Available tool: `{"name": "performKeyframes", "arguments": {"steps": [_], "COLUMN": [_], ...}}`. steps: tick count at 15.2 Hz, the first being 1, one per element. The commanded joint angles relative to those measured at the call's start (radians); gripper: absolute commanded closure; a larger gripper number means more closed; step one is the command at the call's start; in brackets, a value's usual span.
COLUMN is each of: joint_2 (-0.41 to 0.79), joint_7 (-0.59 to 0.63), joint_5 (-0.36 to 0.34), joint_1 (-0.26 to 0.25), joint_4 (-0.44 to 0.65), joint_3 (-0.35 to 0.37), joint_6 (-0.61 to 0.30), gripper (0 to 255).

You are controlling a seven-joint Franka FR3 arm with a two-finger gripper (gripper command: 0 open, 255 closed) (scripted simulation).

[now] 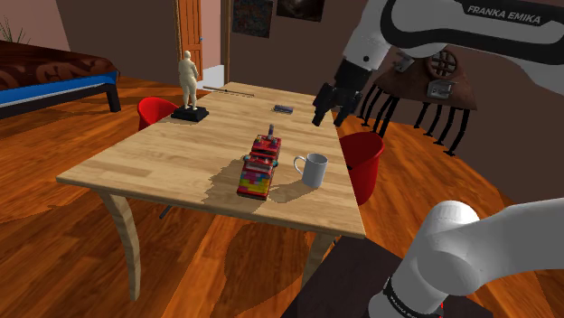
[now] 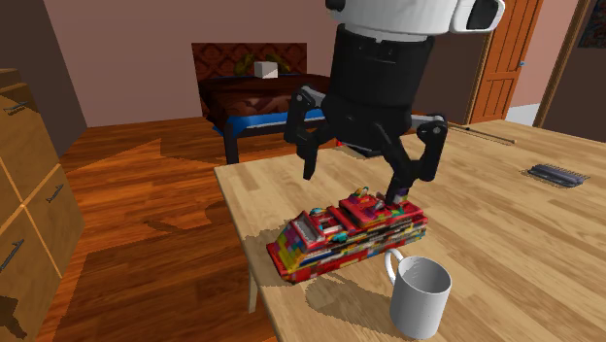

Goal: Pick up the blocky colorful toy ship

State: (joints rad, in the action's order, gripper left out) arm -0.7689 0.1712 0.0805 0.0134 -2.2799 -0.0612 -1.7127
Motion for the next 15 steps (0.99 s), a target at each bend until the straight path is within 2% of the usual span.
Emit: {"name": "performKeyframes", "arguments": {"steps": [1, 8, 15], "joint_2": [0.000, 0.196, 0.424], "joint_7": [0.000, 0.170, 0.372], "joint_5": [0.000, -0.055, -0.165], "joint_1": [0.000, 0.066, 0.146], "joint_4": [0.000, 0.017, 0.110], "joint_3": [0.000, 0.082, 0.152], "joint_6": [0.000, -0.235, -0.408], "gripper": [0, 0, 0]}}
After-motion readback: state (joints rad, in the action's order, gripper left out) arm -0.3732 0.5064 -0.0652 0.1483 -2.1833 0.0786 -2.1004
